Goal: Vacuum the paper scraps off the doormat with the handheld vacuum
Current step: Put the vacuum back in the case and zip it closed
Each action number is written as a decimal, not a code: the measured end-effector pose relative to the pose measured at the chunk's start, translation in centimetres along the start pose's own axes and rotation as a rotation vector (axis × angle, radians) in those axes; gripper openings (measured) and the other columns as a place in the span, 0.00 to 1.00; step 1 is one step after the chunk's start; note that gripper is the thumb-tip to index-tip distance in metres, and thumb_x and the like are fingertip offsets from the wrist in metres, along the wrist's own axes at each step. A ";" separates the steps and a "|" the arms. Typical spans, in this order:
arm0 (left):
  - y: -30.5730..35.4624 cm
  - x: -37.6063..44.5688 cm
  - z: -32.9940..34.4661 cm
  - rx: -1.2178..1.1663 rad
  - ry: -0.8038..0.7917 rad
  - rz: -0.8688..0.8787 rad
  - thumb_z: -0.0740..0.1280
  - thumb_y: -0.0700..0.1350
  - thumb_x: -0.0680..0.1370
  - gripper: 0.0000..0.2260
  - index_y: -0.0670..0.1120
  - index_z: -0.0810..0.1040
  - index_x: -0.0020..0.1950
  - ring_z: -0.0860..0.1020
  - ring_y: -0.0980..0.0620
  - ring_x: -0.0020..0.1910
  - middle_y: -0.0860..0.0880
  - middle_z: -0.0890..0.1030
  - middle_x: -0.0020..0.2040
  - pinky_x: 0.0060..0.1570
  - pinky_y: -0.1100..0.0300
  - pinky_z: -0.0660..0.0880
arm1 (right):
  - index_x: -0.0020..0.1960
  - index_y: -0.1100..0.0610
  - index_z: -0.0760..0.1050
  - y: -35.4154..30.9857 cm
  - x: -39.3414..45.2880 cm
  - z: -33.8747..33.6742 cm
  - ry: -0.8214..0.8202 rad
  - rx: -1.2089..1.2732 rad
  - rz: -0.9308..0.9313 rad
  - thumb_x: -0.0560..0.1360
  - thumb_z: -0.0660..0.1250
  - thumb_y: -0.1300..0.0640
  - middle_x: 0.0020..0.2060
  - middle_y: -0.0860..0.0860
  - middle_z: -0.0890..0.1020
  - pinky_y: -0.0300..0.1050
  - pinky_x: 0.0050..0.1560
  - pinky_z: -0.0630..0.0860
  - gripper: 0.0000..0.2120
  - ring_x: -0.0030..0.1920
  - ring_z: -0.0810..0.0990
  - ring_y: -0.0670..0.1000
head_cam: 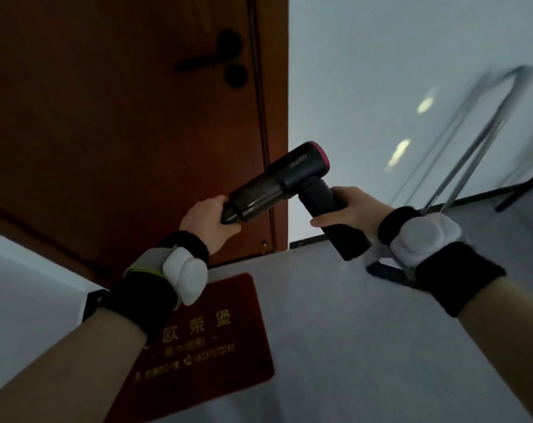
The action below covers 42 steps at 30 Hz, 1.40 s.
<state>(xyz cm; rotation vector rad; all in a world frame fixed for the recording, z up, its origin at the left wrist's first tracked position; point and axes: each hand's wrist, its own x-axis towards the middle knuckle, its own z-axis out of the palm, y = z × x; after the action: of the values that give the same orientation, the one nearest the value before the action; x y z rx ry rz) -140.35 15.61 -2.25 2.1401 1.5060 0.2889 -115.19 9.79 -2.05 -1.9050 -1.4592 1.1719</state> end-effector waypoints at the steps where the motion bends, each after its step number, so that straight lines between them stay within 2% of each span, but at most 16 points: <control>1: 2.5 -0.1 -1.4 -0.020 0.020 0.028 0.70 0.41 0.73 0.07 0.45 0.73 0.45 0.77 0.44 0.44 0.47 0.77 0.42 0.47 0.50 0.76 | 0.56 0.62 0.75 -0.7 -1.8 -2.7 -0.096 0.130 0.050 0.70 0.74 0.57 0.47 0.56 0.83 0.49 0.54 0.78 0.18 0.47 0.82 0.56; 4: 7.1 -0.5 -3.3 -0.076 0.051 0.035 0.71 0.40 0.72 0.07 0.45 0.73 0.44 0.75 0.48 0.41 0.49 0.76 0.39 0.42 0.55 0.74 | 0.51 0.65 0.76 -0.5 -4.5 -6.7 -0.290 0.390 0.129 0.73 0.69 0.65 0.39 0.58 0.84 0.50 0.45 0.82 0.08 0.39 0.83 0.58; 6: 10.5 -0.3 -4.0 -0.119 0.080 0.068 0.70 0.38 0.72 0.07 0.44 0.72 0.43 0.73 0.52 0.38 0.51 0.74 0.37 0.35 0.61 0.69 | 0.46 0.64 0.76 -0.9 -5.9 -10.0 -0.208 0.380 0.081 0.72 0.69 0.68 0.33 0.57 0.81 0.50 0.38 0.81 0.05 0.32 0.81 0.56; 8: 13.2 0.2 -4.0 -0.200 0.059 0.075 0.69 0.37 0.74 0.06 0.41 0.74 0.46 0.74 0.53 0.39 0.49 0.76 0.40 0.35 0.66 0.67 | 0.46 0.65 0.76 -1.0 -7.0 -13.0 -0.031 0.301 0.015 0.69 0.71 0.68 0.32 0.57 0.80 0.56 0.41 0.81 0.07 0.30 0.79 0.56; 11: 15.9 1.2 -4.1 -0.289 -0.067 0.087 0.65 0.38 0.78 0.09 0.40 0.75 0.58 0.76 0.49 0.51 0.45 0.79 0.52 0.46 0.63 0.71 | 0.48 0.65 0.76 -0.8 -8.3 -16.0 0.156 0.175 -0.082 0.67 0.74 0.67 0.33 0.57 0.78 0.61 0.40 0.79 0.12 0.28 0.79 0.54; 14: 20.2 2.6 -4.5 -0.394 -0.143 0.012 0.56 0.39 0.82 0.15 0.41 0.71 0.67 0.76 0.48 0.54 0.44 0.78 0.58 0.53 0.60 0.69 | 0.44 0.59 0.75 0.2 -9.3 -19.5 0.284 0.065 -0.153 0.64 0.76 0.64 0.31 0.53 0.76 0.49 0.30 0.76 0.13 0.26 0.74 0.50; 17: 27.1 4.6 -4.5 -0.616 -0.297 -0.133 0.52 0.51 0.83 0.20 0.40 0.71 0.66 0.78 0.48 0.41 0.44 0.80 0.47 0.43 0.60 0.72 | 0.42 0.52 0.73 1.3 -9.7 -25.8 0.363 -0.119 -0.167 0.63 0.78 0.58 0.33 0.48 0.77 0.44 0.37 0.73 0.15 0.33 0.76 0.50; 19: 30.2 6.0 -4.4 -0.735 -0.378 -0.136 0.47 0.61 0.81 0.29 0.40 0.74 0.62 0.82 0.47 0.40 0.44 0.84 0.48 0.40 0.60 0.73 | 0.46 0.51 0.74 1.7 -9.3 -28.6 0.433 -0.333 -0.177 0.64 0.77 0.55 0.38 0.47 0.79 0.44 0.43 0.74 0.15 0.40 0.77 0.50; 22: 36.9 9.2 -3.0 -0.828 -0.495 -0.112 0.48 0.68 0.76 0.35 0.40 0.76 0.58 0.82 0.49 0.40 0.42 0.84 0.50 0.36 0.63 0.72 | 0.50 0.52 0.75 3.8 -9.0 -34.5 0.641 -0.684 -0.300 0.67 0.72 0.56 0.39 0.48 0.81 0.44 0.40 0.71 0.13 0.40 0.78 0.54; 25: 43.1 12.3 0.4 -0.826 -0.547 -0.086 0.58 0.65 0.75 0.22 0.47 0.77 0.50 0.78 0.48 0.45 0.43 0.79 0.48 0.46 0.60 0.75 | 0.46 0.56 0.77 6.2 -8.3 -40.7 0.756 -0.904 -0.512 0.63 0.72 0.63 0.36 0.50 0.81 0.44 0.35 0.70 0.12 0.36 0.79 0.58; 27: 48.2 15.2 3.4 -0.965 -0.568 -0.145 0.64 0.58 0.76 0.16 0.47 0.75 0.52 0.78 0.48 0.48 0.44 0.79 0.50 0.50 0.56 0.78 | 0.45 0.56 0.77 8.5 -7.6 -46.4 0.713 -0.955 -0.506 0.62 0.73 0.64 0.35 0.50 0.80 0.43 0.34 0.68 0.13 0.35 0.78 0.57; 30: 57.1 18.0 7.6 -1.102 -0.649 -0.163 0.64 0.52 0.77 0.15 0.43 0.71 0.57 0.79 0.47 0.47 0.43 0.78 0.51 0.47 0.51 0.79 | 0.50 0.53 0.76 12.5 -8.4 -55.3 0.628 -0.904 -0.341 0.64 0.73 0.62 0.42 0.48 0.79 0.44 0.39 0.69 0.16 0.44 0.77 0.53; 31: 57.5 18.3 7.7 -1.102 -0.627 -0.150 0.64 0.51 0.77 0.15 0.42 0.71 0.58 0.78 0.46 0.47 0.42 0.78 0.50 0.47 0.49 0.79 | 0.52 0.52 0.75 12.6 -8.3 -55.7 0.548 -0.840 -0.264 0.64 0.74 0.60 0.44 0.46 0.77 0.45 0.41 0.70 0.18 0.46 0.75 0.51; 35: 65.2 21.1 10.8 -0.941 -0.507 -0.084 0.65 0.50 0.77 0.14 0.41 0.73 0.56 0.79 0.45 0.43 0.41 0.79 0.46 0.45 0.48 0.78 | 0.53 0.50 0.75 18.0 -10.5 -63.7 0.233 -0.400 -0.020 0.64 0.79 0.57 0.46 0.47 0.77 0.49 0.52 0.77 0.20 0.48 0.78 0.51; 39: 75.3 22.6 15.1 -0.793 -0.376 0.048 0.69 0.48 0.75 0.18 0.39 0.74 0.60 0.80 0.42 0.44 0.39 0.80 0.49 0.47 0.46 0.79 | 0.58 0.52 0.74 26.0 -12.9 -74.0 0.432 -0.276 -0.077 0.68 0.76 0.59 0.50 0.50 0.79 0.51 0.59 0.75 0.20 0.54 0.79 0.55; 42: 80.3 23.0 17.4 -0.732 -0.281 0.090 0.71 0.46 0.73 0.14 0.42 0.78 0.56 0.82 0.46 0.40 0.42 0.81 0.47 0.35 0.55 0.81 | 0.69 0.55 0.67 29.9 -13.6 -79.4 0.535 -0.382 -0.160 0.70 0.74 0.61 0.66 0.53 0.71 0.48 0.64 0.69 0.30 0.65 0.71 0.55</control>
<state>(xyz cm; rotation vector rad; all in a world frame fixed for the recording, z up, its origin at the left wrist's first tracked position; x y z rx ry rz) -58.52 11.11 21.65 1.5763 0.9434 0.4639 -33.35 -2.42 21.21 -2.0776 -1.5534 0.2773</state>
